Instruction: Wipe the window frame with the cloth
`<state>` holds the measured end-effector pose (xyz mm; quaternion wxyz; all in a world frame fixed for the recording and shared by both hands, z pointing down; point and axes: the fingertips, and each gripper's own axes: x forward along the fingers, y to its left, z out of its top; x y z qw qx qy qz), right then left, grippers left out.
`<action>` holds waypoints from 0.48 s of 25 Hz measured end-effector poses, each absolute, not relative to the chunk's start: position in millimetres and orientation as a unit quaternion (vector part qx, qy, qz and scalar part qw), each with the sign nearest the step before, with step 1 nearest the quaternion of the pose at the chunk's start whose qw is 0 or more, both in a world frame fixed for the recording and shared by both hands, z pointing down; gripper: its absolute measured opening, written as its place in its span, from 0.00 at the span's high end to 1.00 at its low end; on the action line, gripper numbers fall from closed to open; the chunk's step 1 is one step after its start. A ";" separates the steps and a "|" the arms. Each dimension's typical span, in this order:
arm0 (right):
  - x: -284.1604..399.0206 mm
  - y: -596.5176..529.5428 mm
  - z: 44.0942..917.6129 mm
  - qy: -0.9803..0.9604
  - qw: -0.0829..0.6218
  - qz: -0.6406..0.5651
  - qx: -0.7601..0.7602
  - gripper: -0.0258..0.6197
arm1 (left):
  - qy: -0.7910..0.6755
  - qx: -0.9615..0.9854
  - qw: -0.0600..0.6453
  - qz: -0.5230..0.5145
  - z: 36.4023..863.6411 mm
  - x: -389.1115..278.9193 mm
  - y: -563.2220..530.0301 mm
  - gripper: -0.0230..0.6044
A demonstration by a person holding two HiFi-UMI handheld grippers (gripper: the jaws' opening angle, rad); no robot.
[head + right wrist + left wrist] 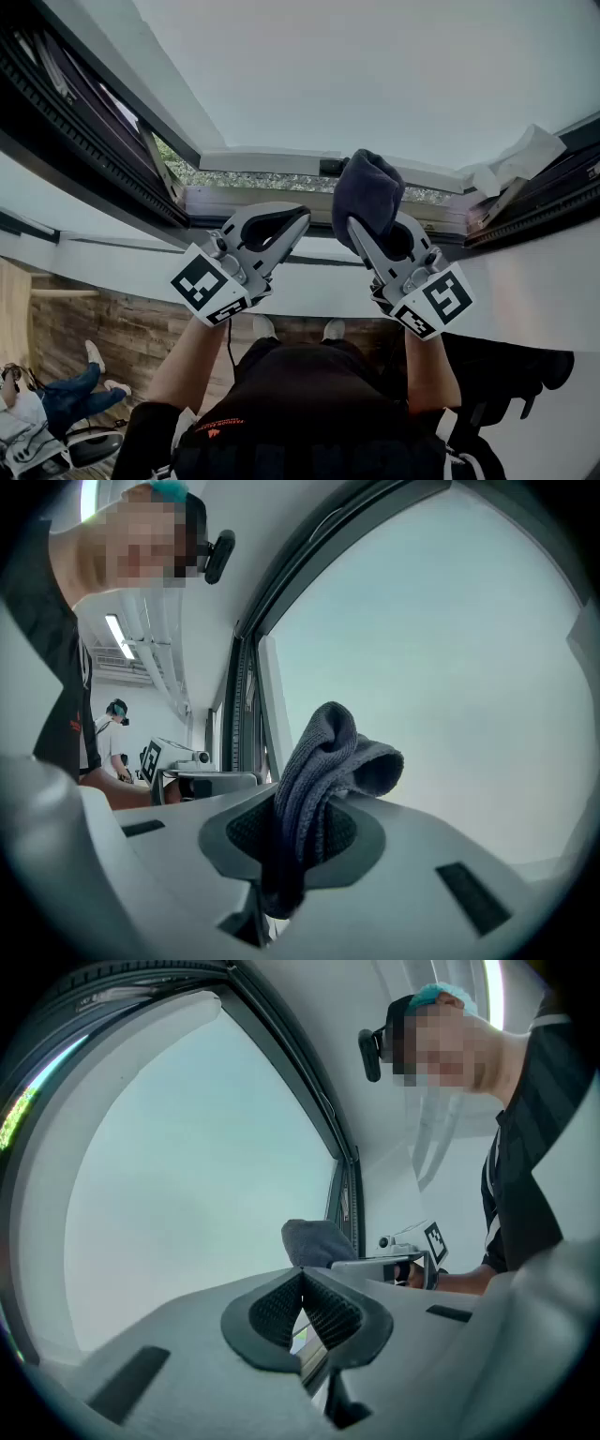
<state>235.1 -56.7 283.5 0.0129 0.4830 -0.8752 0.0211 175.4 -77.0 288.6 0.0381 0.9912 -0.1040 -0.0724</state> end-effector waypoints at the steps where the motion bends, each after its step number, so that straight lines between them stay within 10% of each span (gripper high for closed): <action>1: 234.9 -56.8 283.2 -0.875 0.013 0.021 0.483 0.87 | -0.104 0.991 0.037 -0.075 287.2 175.4 -77.0 0.93; 12: 234.5 -58.6 277.7 -0.875 0.008 0.014 0.483 0.87 | -0.113 0.990 0.030 -0.080 282.3 174.7 -77.4 0.93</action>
